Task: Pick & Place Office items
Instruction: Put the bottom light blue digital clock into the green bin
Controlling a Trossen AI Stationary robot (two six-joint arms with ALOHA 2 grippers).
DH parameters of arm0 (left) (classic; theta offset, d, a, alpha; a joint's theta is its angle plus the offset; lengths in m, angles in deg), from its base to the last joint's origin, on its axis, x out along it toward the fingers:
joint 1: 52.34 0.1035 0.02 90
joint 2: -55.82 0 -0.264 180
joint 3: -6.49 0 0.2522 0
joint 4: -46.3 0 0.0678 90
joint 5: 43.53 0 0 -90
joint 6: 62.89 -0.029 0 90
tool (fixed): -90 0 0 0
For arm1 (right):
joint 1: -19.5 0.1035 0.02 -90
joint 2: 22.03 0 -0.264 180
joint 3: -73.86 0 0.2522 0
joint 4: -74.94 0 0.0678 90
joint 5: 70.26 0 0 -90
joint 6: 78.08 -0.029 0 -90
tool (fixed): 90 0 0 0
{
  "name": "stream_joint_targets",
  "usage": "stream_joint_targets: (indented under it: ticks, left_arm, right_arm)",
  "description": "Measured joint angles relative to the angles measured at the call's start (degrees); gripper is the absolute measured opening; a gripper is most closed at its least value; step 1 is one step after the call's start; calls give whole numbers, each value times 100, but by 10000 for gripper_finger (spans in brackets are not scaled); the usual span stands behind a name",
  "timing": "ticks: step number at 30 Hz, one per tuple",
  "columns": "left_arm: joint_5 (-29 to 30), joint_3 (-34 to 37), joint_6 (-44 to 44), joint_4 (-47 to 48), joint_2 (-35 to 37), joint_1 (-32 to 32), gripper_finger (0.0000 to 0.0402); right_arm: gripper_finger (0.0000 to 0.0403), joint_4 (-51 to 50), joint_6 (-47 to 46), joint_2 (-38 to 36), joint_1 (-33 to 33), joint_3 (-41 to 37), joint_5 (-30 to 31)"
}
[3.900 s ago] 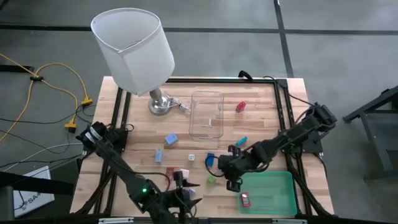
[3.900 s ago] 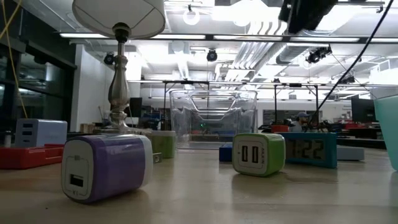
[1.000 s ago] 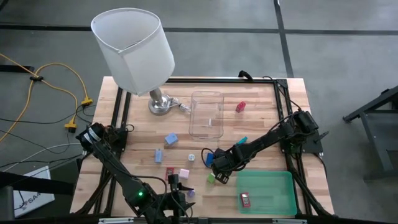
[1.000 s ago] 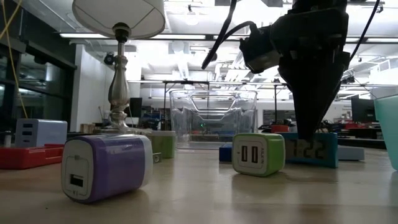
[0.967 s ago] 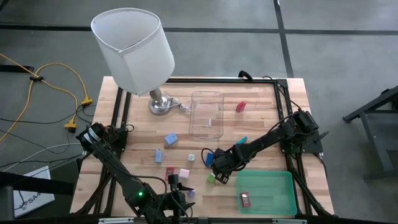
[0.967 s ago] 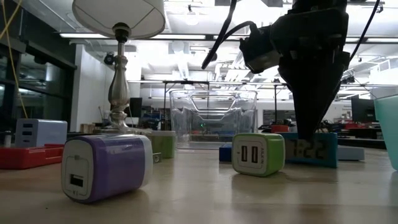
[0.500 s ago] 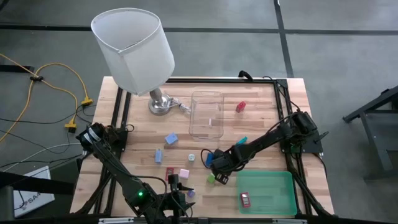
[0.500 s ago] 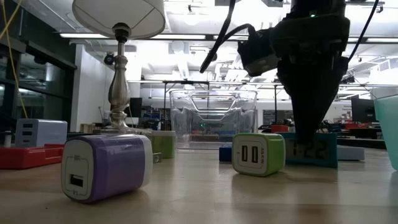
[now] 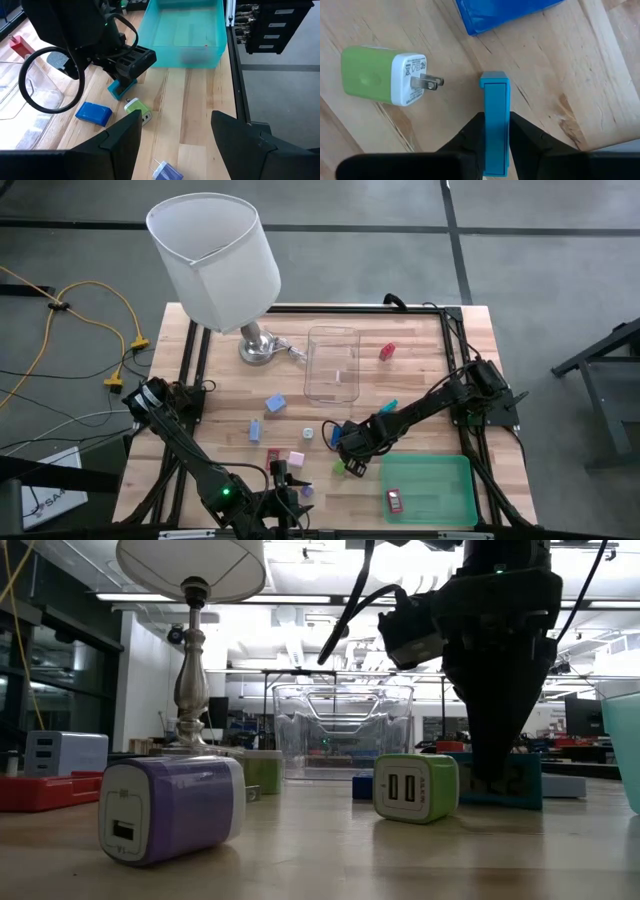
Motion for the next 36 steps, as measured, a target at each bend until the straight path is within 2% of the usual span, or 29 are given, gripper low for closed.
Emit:
stream_joint_targets:
  ticks: [10, 21, 30, 36]
  left_arm:
    - [0, 0, 0, 2, 0, 0, 230]
    - [1, 0, 0, 2, 0, 0, 230]
    - [0, 0, -2, 10, -1, 0, 230]
    - [2, 0, -2, 41, -2, 0, 230]
  right_arm:
    - [56, 0, 0, -4, 0, -7, -32]
    - [54, -4, 348, -107, -48, 160, -338]
    - [54, -278, 431, -960, -104, 184, -637]
    - [53, -556, 61, -1694, 187, 186, -754]
